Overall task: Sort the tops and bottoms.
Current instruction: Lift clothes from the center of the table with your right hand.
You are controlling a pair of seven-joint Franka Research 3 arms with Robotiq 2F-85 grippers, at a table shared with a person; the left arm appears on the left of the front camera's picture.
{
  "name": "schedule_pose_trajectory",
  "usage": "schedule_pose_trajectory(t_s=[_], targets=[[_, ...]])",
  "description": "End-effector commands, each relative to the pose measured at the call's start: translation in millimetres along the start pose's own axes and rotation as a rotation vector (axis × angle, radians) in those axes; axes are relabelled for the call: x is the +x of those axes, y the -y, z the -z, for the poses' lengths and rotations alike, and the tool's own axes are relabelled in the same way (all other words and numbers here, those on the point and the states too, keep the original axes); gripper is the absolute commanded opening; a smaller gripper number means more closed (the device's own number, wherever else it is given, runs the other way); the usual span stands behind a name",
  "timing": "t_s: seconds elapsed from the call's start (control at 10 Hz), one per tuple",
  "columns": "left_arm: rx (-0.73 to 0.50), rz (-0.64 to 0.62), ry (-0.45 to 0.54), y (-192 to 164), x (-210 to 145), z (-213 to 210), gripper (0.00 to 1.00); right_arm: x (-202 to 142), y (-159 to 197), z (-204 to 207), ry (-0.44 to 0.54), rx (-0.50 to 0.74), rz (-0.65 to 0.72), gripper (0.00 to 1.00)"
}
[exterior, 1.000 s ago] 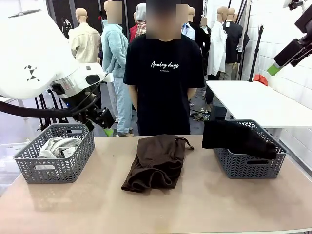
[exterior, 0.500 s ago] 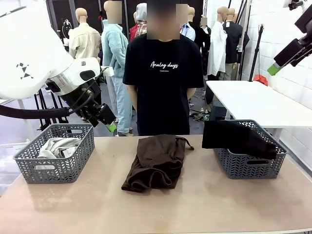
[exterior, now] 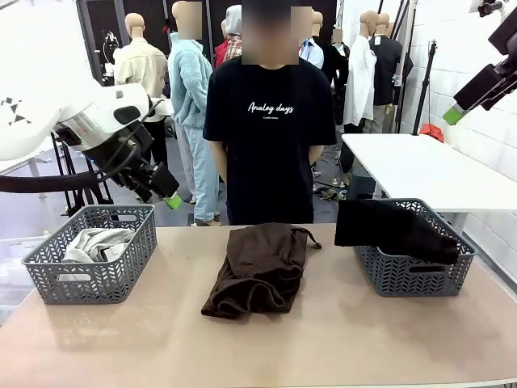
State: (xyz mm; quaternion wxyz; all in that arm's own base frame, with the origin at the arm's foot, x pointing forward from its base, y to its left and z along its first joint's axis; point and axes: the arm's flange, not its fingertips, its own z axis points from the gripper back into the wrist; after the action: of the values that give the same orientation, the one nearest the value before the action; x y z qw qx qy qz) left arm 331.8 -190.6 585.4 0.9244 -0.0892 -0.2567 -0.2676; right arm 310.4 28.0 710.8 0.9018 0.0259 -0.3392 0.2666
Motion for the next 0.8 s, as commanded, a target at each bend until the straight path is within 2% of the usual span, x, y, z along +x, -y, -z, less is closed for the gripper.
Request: schedule_pose_trajectory(t_s=[0.0,0.3,0.7], targets=[[0.027,0.039,-0.039,-9,-17,-6,0.80,1,1,0,-0.010,-0.005,-0.010,1.00],[0.050,0.065,-0.066,-11,-26,-9,0.80,1,1,0,-0.010,-0.005,-0.010,1.00],[0.055,0.041,-0.043,-19,-37,-22,0.80,1,1,0,-0.010,-0.005,-0.010,1.00]])
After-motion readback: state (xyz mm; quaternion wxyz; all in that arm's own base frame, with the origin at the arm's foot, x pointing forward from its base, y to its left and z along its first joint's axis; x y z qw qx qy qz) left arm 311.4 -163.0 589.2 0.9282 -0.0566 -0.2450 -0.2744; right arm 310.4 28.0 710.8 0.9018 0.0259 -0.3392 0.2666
